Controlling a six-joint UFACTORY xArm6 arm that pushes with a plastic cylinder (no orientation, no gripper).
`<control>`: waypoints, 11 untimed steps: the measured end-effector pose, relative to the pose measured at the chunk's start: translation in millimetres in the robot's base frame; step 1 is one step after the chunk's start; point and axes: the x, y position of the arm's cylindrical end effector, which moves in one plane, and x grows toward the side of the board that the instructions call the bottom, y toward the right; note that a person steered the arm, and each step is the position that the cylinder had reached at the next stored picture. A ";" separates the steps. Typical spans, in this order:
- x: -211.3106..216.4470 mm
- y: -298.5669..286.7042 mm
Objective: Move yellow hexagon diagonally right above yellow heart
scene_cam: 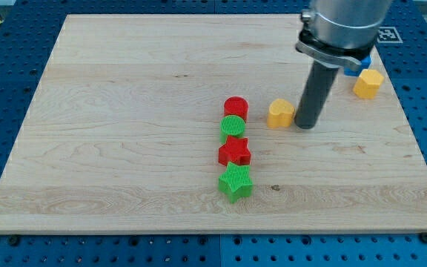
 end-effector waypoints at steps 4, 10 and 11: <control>23.3 40.6; 70.9 154.6; 72.5 163.3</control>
